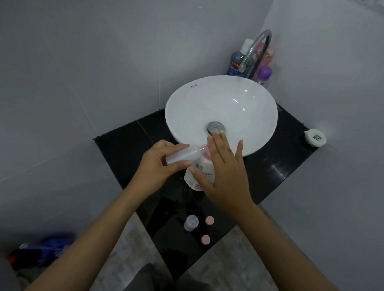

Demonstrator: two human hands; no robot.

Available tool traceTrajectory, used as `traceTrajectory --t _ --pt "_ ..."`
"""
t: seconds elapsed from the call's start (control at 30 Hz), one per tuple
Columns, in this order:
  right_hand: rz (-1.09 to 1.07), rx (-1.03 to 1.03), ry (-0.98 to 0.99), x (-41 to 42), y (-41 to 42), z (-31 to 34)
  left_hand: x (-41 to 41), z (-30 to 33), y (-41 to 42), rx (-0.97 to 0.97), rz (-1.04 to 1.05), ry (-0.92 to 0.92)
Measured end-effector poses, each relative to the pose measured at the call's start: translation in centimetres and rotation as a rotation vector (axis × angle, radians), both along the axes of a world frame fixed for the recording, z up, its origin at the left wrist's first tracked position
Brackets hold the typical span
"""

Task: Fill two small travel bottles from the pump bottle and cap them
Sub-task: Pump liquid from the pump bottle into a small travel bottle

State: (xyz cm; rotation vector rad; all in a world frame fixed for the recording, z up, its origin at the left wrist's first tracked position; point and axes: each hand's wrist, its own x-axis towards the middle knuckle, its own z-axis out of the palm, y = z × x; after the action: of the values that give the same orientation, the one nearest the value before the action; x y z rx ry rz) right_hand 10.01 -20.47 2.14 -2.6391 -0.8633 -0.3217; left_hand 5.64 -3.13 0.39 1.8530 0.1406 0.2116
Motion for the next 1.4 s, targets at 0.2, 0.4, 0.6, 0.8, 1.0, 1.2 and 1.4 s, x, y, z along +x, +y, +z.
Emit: traceTrajectory --t 0.2,0.4,0.6,0.8,1.0,1.2,1.4 --pt "0.0 0.066 -0.019 -0.5 0.1 -0.5 -0.2 -0.1 -0.3 -0.023 0.007 -0.006" --pt "0.002 0.086 -0.038 -0.1 0.2 -1.7 -0.2 -0.6 -0.6 -0.053 0.016 -0.005" --pt "0.01 0.064 -0.019 -0.4 0.0 -1.9 -0.2 -0.9 -0.4 -0.068 0.014 0.01" --pt "0.012 -0.03 0.008 -0.2 0.0 0.0 -0.1 -0.1 -0.2 -0.043 0.015 0.016" --pt "0.001 0.071 0.04 -0.5 0.2 0.2 0.2 0.4 -0.2 -0.042 0.015 0.012" --pt "-0.02 0.094 -0.001 -0.4 0.4 -1.2 0.3 0.1 -0.1 -0.03 0.006 0.03" --pt "-0.012 0.093 -0.03 -0.2 0.2 -2.0 0.1 -0.2 -0.3 -0.042 0.006 0.037"
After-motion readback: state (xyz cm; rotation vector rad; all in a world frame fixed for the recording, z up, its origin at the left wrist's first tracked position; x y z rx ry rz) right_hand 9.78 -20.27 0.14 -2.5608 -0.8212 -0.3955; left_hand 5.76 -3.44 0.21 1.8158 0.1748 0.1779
